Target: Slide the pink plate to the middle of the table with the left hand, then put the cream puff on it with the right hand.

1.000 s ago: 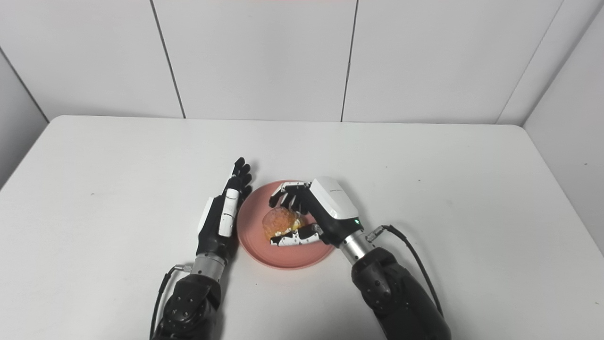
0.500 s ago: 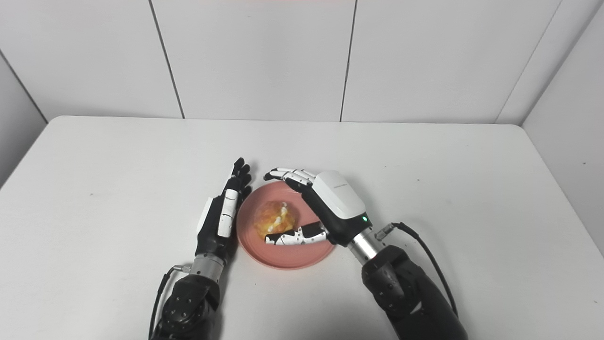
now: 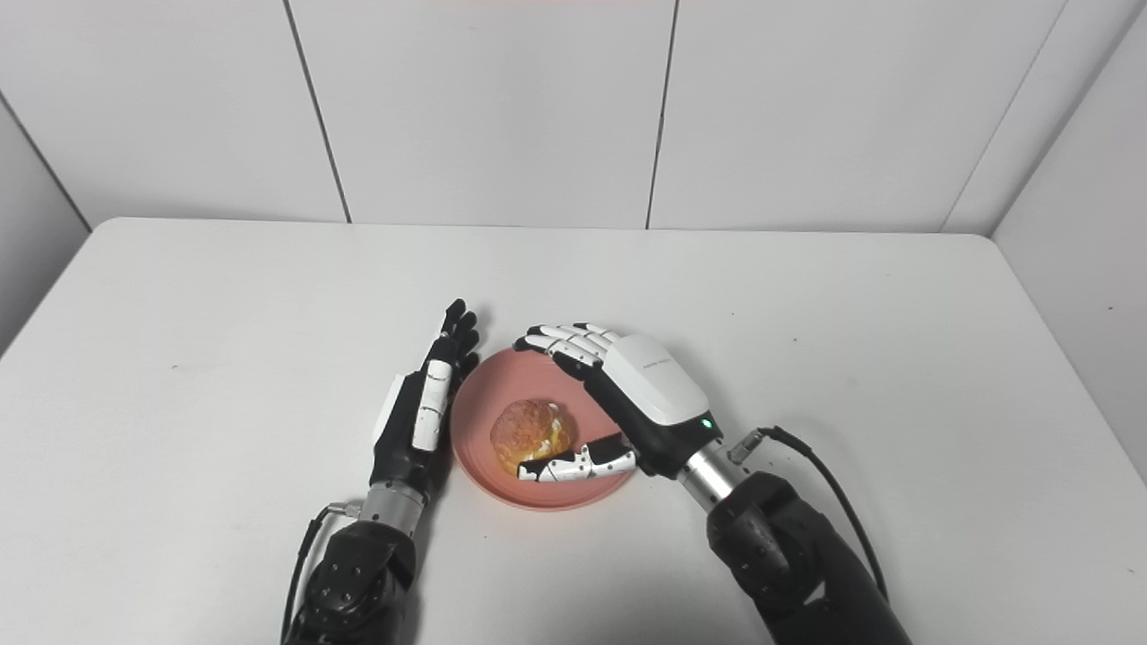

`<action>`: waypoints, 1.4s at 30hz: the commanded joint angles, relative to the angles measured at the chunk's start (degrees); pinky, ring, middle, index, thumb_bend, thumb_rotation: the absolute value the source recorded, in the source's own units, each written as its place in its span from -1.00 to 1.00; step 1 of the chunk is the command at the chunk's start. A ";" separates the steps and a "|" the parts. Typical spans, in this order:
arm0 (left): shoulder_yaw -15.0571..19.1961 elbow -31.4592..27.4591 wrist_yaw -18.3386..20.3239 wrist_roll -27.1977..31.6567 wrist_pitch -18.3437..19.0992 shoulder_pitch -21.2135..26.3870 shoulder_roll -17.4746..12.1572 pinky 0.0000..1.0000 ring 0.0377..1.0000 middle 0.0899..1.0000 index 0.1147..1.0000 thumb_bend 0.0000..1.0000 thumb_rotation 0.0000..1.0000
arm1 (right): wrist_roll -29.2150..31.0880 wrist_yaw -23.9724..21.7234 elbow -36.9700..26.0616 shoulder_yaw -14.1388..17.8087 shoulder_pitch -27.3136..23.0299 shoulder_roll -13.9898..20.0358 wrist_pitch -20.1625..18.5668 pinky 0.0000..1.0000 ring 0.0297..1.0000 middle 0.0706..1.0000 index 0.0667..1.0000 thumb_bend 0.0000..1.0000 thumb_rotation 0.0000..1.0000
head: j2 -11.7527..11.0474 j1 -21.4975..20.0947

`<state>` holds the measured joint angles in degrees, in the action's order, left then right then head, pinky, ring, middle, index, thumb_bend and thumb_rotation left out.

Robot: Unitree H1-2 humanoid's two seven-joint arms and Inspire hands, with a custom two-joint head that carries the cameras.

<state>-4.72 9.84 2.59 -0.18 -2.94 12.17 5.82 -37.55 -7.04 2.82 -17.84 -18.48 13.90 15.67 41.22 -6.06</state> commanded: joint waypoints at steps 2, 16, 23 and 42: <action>0.50 0.46 0.41 0.94 0.77 -1.09 -0.56 1.00 1.00 1.00 1.00 0.45 1.00 | 3.23 0.14 -2.91 2.40 0.15 -0.13 -1.92 0.84 0.82 0.85 0.77 0.31 0.19 | 0.16 -0.37; 1.63 3.23 1.72 2.30 -4.09 0.03 -3.14 1.00 1.00 1.00 1.00 0.51 1.00 | 17.74 3.63 -4.38 11.12 7.10 -7.76 -5.70 0.92 1.00 1.00 1.00 0.26 0.90 | 0.56 -1.01; 3.03 4.56 2.37 3.89 -5.96 0.20 -4.87 1.00 1.00 1.00 1.00 0.57 1.00 | 28.84 5.38 -1.92 14.22 8.87 -13.72 -4.81 1.00 1.00 1.00 1.00 0.31 0.94 | 1.44 -2.14; 3.32 3.00 -0.07 2.14 -6.71 -1.69 -5.48 1.00 1.00 1.00 1.00 0.55 1.00 | 38.15 5.93 -1.61 15.24 9.98 -17.78 -8.64 1.00 1.00 1.00 1.00 0.18 0.95 | 2.80 -0.96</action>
<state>-1.60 11.52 2.59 2.21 -9.81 13.36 0.89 -0.44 -0.61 3.22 -2.78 -7.79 -3.44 7.66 43.95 -7.03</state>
